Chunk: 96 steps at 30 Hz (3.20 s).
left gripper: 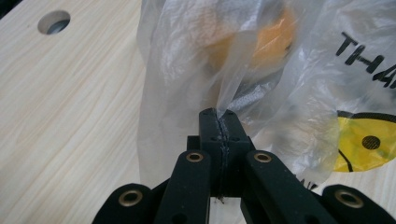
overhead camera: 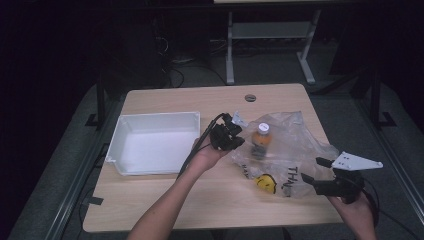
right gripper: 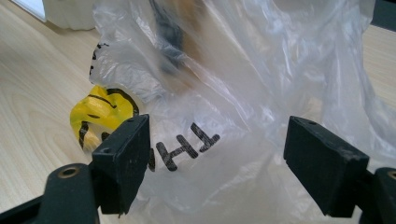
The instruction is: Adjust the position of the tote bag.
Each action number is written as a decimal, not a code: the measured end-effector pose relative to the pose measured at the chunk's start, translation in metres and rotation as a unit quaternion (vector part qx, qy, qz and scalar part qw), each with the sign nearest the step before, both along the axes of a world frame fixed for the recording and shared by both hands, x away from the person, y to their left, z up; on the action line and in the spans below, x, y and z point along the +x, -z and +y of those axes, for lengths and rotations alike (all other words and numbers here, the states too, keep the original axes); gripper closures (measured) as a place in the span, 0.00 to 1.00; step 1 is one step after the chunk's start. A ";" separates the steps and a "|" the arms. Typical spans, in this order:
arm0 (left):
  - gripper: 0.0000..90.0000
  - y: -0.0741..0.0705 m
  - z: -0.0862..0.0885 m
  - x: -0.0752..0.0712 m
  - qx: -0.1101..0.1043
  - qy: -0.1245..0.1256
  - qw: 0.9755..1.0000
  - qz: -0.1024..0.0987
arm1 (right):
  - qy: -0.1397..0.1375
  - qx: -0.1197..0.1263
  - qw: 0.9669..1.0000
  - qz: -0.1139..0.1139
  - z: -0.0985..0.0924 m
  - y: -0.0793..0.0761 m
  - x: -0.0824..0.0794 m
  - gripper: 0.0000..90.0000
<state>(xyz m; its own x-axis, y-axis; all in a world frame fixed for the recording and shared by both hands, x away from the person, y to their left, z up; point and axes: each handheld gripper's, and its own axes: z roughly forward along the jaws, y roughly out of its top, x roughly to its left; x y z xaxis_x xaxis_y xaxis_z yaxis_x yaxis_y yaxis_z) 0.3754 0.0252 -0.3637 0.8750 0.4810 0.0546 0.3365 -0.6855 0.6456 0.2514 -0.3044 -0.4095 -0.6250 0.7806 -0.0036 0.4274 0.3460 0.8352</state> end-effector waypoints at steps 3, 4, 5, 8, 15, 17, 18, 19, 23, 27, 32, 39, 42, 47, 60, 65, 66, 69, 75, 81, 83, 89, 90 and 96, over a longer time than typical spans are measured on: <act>1.00 0.002 0.005 0.000 0.005 -0.006 1.000 0.003 | -0.001 -0.002 1.000 0.000 0.001 0.000 0.000 0.25; 1.00 0.004 0.007 0.000 0.004 -0.007 1.000 0.004 | -0.001 -0.003 1.000 -0.001 0.001 0.000 0.000 0.25; 1.00 0.005 0.009 0.000 0.007 -0.008 1.000 0.005 | -0.001 -0.003 1.000 -0.001 0.001 0.000 0.000 0.25; 1.00 0.009 0.013 -0.001 0.005 -0.015 1.000 0.010 | -0.002 -0.005 1.000 -0.002 0.002 0.001 0.001 0.25; 1.00 0.017 0.022 -0.002 0.008 -0.024 0.999 0.020 | -0.001 -0.004 1.000 0.004 0.002 0.002 0.001 0.25; 1.00 0.019 0.023 -0.002 0.015 -0.024 0.999 0.023 | -0.002 -0.006 1.000 0.002 0.002 0.002 0.001 0.25; 1.00 0.021 0.024 -0.002 0.015 -0.026 0.999 0.025 | -0.003 -0.006 1.000 0.002 0.002 0.002 0.001 0.25; 1.00 0.022 0.025 -0.002 0.016 -0.026 0.999 0.026 | -0.002 -0.006 1.000 0.005 0.002 0.002 0.001 0.25; 1.00 0.026 0.028 -0.004 0.020 -0.026 0.999 0.030 | -0.004 -0.007 1.000 0.003 0.002 0.003 0.001 0.25; 1.00 0.033 0.032 -0.005 0.021 -0.030 0.999 0.038 | -0.003 -0.006 1.000 0.006 0.002 0.003 0.001 0.25; 1.00 0.039 0.035 -0.007 0.025 -0.029 0.998 0.046 | -0.005 -0.008 1.000 0.010 0.003 0.004 0.001 0.25; 1.00 0.047 0.039 -0.009 0.030 -0.032 0.998 0.055 | -0.005 -0.008 1.000 0.017 0.004 0.005 0.002 0.25; 1.00 0.050 0.040 -0.008 0.031 -0.030 0.997 0.059 | -0.007 -0.010 1.000 0.013 0.005 0.006 0.002 0.25; 1.00 0.053 0.041 -0.010 0.028 -0.031 0.997 0.062 | -0.009 -0.011 1.000 0.014 0.005 0.006 0.003 0.25; 0.72 0.036 0.053 -0.019 -0.001 -0.026 0.998 0.062 | -0.009 -0.010 1.000 0.014 0.005 0.006 0.003 0.25; 0.66 0.024 0.061 -0.025 -0.009 -0.025 0.998 0.056 | -0.008 -0.010 1.000 0.014 0.005 0.006 0.002 0.25; 0.65 0.022 0.062 -0.026 -0.010 -0.026 0.998 0.056 | -0.008 -0.010 1.000 0.014 0.005 0.006 0.002 0.25; 0.64 0.015 0.065 -0.028 -0.015 -0.024 0.998 0.050 | -0.008 -0.010 1.000 0.015 0.005 0.007 0.003 0.25; 0.59 -0.001 0.058 -0.029 -0.019 -0.013 0.999 0.046 | -0.008 -0.011 1.000 0.018 0.006 0.007 0.003 0.25; 0.55 -0.016 0.040 -0.027 -0.019 0.004 0.999 0.032 | -0.009 -0.013 1.000 0.018 0.006 0.007 0.003 0.25; 0.54 -0.021 0.033 -0.025 -0.019 0.010 0.999 0.028 | -0.009 -0.012 1.000 0.017 0.006 0.007 0.003 0.25; 0.48 -0.034 0.016 -0.018 -0.027 0.019 0.999 0.022 | -0.008 -0.009 1.000 0.020 0.005 0.007 0.003 0.25; 0.47 -0.035 0.013 -0.016 -0.026 0.023 0.999 0.022 | -0.008 -0.008 1.000 0.019 0.004 0.007 0.003 0.25; 0.44 -0.040 -0.003 -0.004 -0.025 0.034 0.999 0.027 | -0.005 -0.006 1.000 0.013 0.002 0.006 0.002 0.25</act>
<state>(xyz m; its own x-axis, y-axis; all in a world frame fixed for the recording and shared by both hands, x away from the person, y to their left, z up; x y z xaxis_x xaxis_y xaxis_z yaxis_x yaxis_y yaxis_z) 0.3712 0.0224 -0.3236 0.9064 0.4222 -0.0159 0.3258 -0.6744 0.6627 0.2538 -0.3026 -0.4158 -0.6327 0.7744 0.0034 0.4461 0.3608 0.8190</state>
